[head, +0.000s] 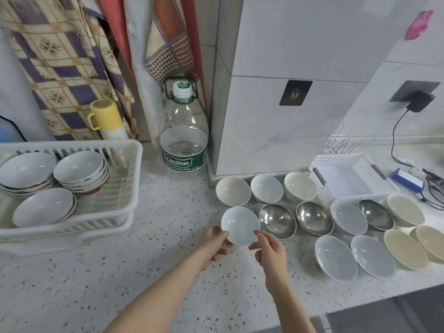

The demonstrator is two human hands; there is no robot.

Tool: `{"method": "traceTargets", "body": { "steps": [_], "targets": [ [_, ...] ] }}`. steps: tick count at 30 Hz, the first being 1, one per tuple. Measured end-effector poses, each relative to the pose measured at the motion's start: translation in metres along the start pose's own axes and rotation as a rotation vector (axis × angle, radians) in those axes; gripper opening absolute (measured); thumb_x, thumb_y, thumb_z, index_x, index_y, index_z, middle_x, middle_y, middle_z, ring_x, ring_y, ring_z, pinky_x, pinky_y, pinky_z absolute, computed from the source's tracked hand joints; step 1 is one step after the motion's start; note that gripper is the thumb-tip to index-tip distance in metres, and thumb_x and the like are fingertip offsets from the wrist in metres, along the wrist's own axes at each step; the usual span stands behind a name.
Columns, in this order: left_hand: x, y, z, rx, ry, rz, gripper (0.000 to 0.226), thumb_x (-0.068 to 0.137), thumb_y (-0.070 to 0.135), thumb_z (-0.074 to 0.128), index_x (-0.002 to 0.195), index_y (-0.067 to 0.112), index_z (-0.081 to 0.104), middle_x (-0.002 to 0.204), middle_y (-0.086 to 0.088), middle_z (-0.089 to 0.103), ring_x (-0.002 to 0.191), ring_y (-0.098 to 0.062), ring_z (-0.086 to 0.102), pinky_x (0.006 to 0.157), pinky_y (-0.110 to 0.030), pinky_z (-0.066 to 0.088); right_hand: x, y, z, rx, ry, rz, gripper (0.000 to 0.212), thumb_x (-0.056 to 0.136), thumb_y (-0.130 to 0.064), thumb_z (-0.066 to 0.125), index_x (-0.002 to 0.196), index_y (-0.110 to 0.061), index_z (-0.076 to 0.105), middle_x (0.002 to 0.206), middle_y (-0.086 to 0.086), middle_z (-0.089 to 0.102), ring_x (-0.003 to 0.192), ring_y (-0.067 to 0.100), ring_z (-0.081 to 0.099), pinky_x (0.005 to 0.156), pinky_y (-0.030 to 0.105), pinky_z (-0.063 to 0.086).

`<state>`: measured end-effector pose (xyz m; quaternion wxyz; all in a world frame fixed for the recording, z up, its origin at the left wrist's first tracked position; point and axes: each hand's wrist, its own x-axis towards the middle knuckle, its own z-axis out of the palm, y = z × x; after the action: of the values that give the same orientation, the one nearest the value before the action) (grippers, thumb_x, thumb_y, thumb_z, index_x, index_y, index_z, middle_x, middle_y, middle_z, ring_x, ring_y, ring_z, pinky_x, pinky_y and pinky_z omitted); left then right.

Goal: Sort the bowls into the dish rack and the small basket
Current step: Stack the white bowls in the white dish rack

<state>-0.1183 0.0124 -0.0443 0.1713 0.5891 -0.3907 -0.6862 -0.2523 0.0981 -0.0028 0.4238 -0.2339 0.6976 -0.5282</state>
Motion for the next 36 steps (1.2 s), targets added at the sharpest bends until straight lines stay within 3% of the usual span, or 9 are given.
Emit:
{"method": "traceTargets", "body": {
  "steps": [4, 10, 16, 19, 23, 26, 30, 36],
  "targets": [
    [0.005, -0.001, 0.003, 0.026, 0.004, 0.028, 0.032, 0.090, 0.014, 0.053, 0.121, 0.021, 0.053, 0.069, -0.004, 0.075, 0.050, -0.012, 0.054, 0.043, -0.021, 0.035, 0.007, 0.000, -0.005, 0.017, 0.001, -0.001, 0.021, 0.096, -0.014, 0.051, 0.101, -0.019, 0.070, 0.062, 0.001, 0.067, 0.048, 0.009, 0.043, 0.046, 0.016, 0.039],
    [0.001, -0.010, -0.048, 0.044, 0.093, 0.045, 0.023, 0.089, 0.014, 0.052, 0.111, 0.016, 0.059, 0.073, -0.009, 0.077, 0.049, -0.011, 0.049, 0.041, -0.020, 0.034, 0.030, -0.008, 0.001, 0.011, -0.117, 0.022, 0.018, 0.097, -0.014, 0.053, 0.102, -0.016, 0.070, 0.065, 0.002, 0.067, 0.043, 0.009, 0.039, 0.041, 0.018, 0.033],
    [-0.016, -0.017, -0.094, -0.062, 0.209, 0.105, 0.028, 0.089, 0.012, 0.052, 0.116, 0.015, 0.059, 0.073, -0.009, 0.077, 0.058, -0.015, 0.055, 0.042, -0.021, 0.035, 0.072, -0.003, 0.045, -0.063, -0.252, 0.311, 0.019, 0.096, -0.022, 0.057, 0.102, -0.004, 0.061, 0.082, 0.013, 0.069, 0.042, 0.010, 0.039, 0.035, 0.019, 0.029],
    [-0.024, -0.020, -0.105, -0.123, 0.250, 0.120, 0.030, 0.091, 0.011, 0.052, 0.120, 0.014, 0.058, 0.079, -0.014, 0.077, 0.045, -0.008, 0.050, 0.040, -0.019, 0.037, 0.094, -0.005, 0.062, -0.068, -0.226, 0.397, 0.029, 0.097, -0.030, 0.056, 0.102, -0.002, 0.061, 0.081, 0.012, 0.067, 0.041, 0.009, 0.037, 0.032, 0.018, 0.028],
    [-0.035, -0.019, -0.113, -0.175, 0.291, 0.131, 0.032, 0.090, 0.010, 0.050, 0.121, 0.014, 0.058, 0.080, -0.014, 0.077, 0.044, -0.009, 0.044, 0.040, -0.020, 0.033, 0.115, -0.010, 0.075, -0.085, -0.179, 0.430, 0.039, 0.097, -0.033, 0.052, 0.124, -0.006, 0.056, 0.079, 0.009, 0.062, 0.046, 0.012, 0.036, 0.032, 0.015, 0.026],
    [-0.043, -0.016, -0.118, -0.203, 0.292, 0.144, 0.033, 0.089, 0.010, 0.050, 0.121, 0.016, 0.059, 0.081, -0.015, 0.077, 0.042, -0.009, 0.043, 0.039, -0.019, 0.031, 0.118, -0.013, 0.083, -0.065, -0.129, 0.417, 0.037, 0.096, -0.026, 0.049, 0.130, -0.011, 0.050, 0.090, 0.008, 0.065, 0.051, 0.012, 0.041, 0.034, 0.015, 0.030],
    [-0.054, -0.012, -0.125, -0.219, 0.281, 0.180, 0.033, 0.089, 0.012, 0.050, 0.121, 0.017, 0.060, 0.083, -0.016, 0.077, 0.043, -0.010, 0.043, 0.039, -0.019, 0.032, 0.113, -0.012, 0.088, -0.013, -0.065, 0.425, 0.038, 0.094, -0.016, 0.048, 0.132, -0.011, 0.048, 0.086, 0.004, 0.051, 0.060, 0.012, 0.043, 0.038, 0.018, 0.035],
    [-0.072, 0.002, -0.137, -0.296, 0.224, 0.253, 0.031, 0.087, 0.009, 0.050, 0.113, 0.014, 0.065, 0.082, -0.021, 0.076, 0.040, -0.010, 0.037, 0.039, -0.019, 0.029, 0.079, -0.011, 0.094, 0.099, -0.089, 0.393, 0.034, 0.091, -0.008, 0.046, 0.125, -0.007, 0.049, 0.088, 0.011, 0.070, 0.050, 0.011, 0.034, 0.032, 0.014, 0.025]
  ]
}}
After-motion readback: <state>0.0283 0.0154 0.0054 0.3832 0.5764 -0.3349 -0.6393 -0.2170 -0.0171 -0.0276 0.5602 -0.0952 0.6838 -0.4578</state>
